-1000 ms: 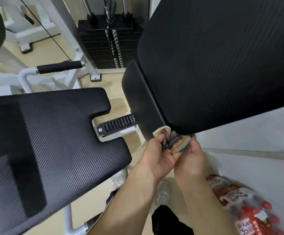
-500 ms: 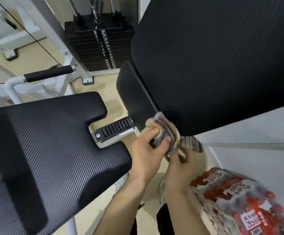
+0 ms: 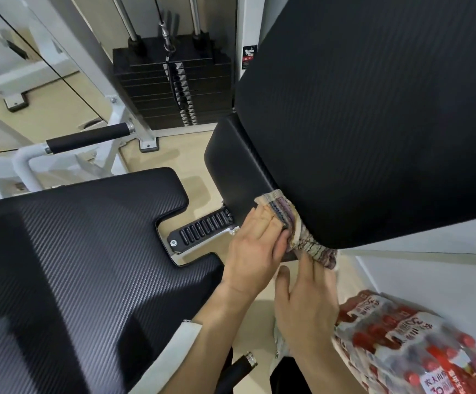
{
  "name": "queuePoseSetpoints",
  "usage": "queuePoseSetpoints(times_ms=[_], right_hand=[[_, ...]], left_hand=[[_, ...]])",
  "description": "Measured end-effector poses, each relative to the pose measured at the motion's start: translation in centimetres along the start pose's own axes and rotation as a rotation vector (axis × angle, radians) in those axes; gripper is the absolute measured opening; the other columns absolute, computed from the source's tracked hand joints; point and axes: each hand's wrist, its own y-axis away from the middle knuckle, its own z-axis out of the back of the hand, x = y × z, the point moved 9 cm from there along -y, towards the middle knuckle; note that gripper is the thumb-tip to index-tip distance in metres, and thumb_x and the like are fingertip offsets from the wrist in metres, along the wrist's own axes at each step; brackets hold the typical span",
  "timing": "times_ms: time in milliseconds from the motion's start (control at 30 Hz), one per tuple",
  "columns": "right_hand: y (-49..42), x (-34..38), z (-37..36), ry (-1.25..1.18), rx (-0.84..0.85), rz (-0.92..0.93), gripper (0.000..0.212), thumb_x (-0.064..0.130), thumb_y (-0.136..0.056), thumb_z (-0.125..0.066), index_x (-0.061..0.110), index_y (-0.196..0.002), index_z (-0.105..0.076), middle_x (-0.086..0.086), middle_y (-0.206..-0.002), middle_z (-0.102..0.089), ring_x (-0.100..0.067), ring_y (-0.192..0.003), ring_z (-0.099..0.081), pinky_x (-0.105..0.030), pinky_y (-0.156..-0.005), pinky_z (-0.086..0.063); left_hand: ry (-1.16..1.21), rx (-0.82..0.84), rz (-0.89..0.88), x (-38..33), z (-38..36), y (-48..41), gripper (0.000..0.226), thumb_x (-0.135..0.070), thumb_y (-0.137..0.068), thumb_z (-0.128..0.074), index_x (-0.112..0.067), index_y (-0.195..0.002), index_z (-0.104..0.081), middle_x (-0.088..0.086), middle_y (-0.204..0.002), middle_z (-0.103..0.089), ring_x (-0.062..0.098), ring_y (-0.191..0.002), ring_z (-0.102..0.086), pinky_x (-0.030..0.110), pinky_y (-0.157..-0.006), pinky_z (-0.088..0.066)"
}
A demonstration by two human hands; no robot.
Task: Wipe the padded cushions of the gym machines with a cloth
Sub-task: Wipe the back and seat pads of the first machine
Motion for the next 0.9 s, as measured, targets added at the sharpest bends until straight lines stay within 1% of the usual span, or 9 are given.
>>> queuePoseSetpoints(times_ms=[100,267,333,433,500,633,700,767,900], right_hand=[[0.4,-0.3,0.8,-0.018,-0.096,0.007,0.035,0.021,-0.084,-0.056,0.009,-0.115,-0.068,-0.008,-0.095,-0.069,-0.029,-0.088,-0.062,-0.048,-0.081,-0.056],[0.2,-0.4,1.2,0.050,-0.102,0.089,0.036,0.017,-0.084,-0.053,0.000,-0.111,-0.071,-0.008,-0.080,-0.070,-0.030,-0.075,-0.065,-0.056,-0.082,-0.058],[0.1,0.2,1.1,0.047,-0.110,0.167,0.043,0.017,-0.083,-0.048,-0.001,-0.114,-0.071,-0.011,-0.086,-0.073,-0.032,-0.079,-0.067,-0.056,-0.086,-0.057],[-0.8,1.8,0.1,0.084,-0.038,0.228,0.049,0.020,-0.084,-0.045,-0.001,-0.122,-0.067,-0.020,-0.106,-0.072,-0.040,-0.103,-0.067,-0.050,-0.107,-0.045],[-1.9,3.6,-0.6,0.140,0.019,0.170,0.050,0.025,-0.086,-0.045,-0.002,-0.124,-0.063,-0.023,-0.107,-0.070,-0.041,-0.108,-0.062,-0.046,-0.109,-0.037],[-3.3,7.1,-1.3,0.197,0.065,0.086,0.063,0.034,-0.082,-0.055,-0.005,-0.131,-0.055,-0.026,-0.114,-0.067,-0.042,-0.113,-0.058,-0.050,-0.113,-0.037],[-3.5,7.6,-1.4,0.204,0.072,0.045,0.072,0.035,-0.079,-0.058,-0.006,-0.137,-0.050,-0.029,-0.124,-0.064,-0.043,-0.119,-0.056,-0.051,-0.114,-0.037],[-3.8,8.0,-1.6,0.206,0.074,0.026,0.075,0.038,-0.081,-0.052,-0.006,-0.142,-0.046,-0.028,-0.130,-0.060,-0.042,-0.123,-0.054,-0.051,-0.116,-0.035],[-4.3,8.6,-1.7,0.197,0.078,0.012,0.076,0.040,-0.081,-0.043,-0.006,-0.142,-0.046,-0.028,-0.130,-0.061,-0.042,-0.124,-0.053,-0.050,-0.117,-0.033]], left_hand=[[0.006,0.015,-0.025,0.4,-0.1,-0.4,0.023,-0.016,-0.101,-0.053,-0.002,-0.088,-0.067,0.013,-0.098,-0.068,0.032,-0.105,-0.064,0.048,-0.101,-0.050],[-0.072,-0.004,-0.057,1.5,0.6,-1.7,0.020,-0.015,-0.098,-0.055,-0.002,-0.091,-0.069,0.013,-0.101,-0.071,0.029,-0.109,-0.066,0.050,-0.111,-0.043],[-0.077,-0.018,-0.028,2.4,1.0,-2.4,0.019,-0.014,-0.097,-0.056,-0.002,-0.092,-0.070,0.014,-0.101,-0.071,0.029,-0.107,-0.065,0.049,-0.111,-0.043],[-0.058,-0.028,0.067,4.5,2.0,-3.8,0.016,-0.012,-0.097,-0.056,-0.005,-0.085,-0.064,0.012,-0.095,-0.066,0.031,-0.099,-0.062,0.047,-0.108,-0.045],[-0.071,-0.005,0.044,5.3,2.4,-5.2,0.017,-0.012,-0.098,-0.054,-0.005,-0.087,-0.064,0.013,-0.099,-0.067,0.031,-0.101,-0.062,0.048,-0.109,-0.044],[-0.152,0.053,-0.067,6.5,2.7,-7.9,0.022,-0.014,-0.100,-0.053,-0.001,-0.105,-0.069,0.016,-0.121,-0.069,0.032,-0.129,-0.057,0.049,-0.116,-0.037],[-0.208,0.058,-0.156,6.8,3.0,-8.5,0.025,-0.014,-0.098,-0.054,-0.001,-0.113,-0.070,0.017,-0.125,-0.069,0.033,-0.132,-0.056,0.050,-0.116,-0.038],[-0.227,0.048,-0.216,7.2,3.3,-8.9,0.027,-0.013,-0.097,-0.055,0.000,-0.116,-0.070,0.018,-0.127,-0.068,0.034,-0.131,-0.057,0.053,-0.113,-0.041],[-0.226,-0.036,-0.255,7.7,3.9,-9.8,0.023,-0.011,-0.096,-0.058,0.002,-0.108,-0.072,0.018,-0.121,-0.071,0.034,-0.124,-0.063,0.053,-0.109,-0.045]])
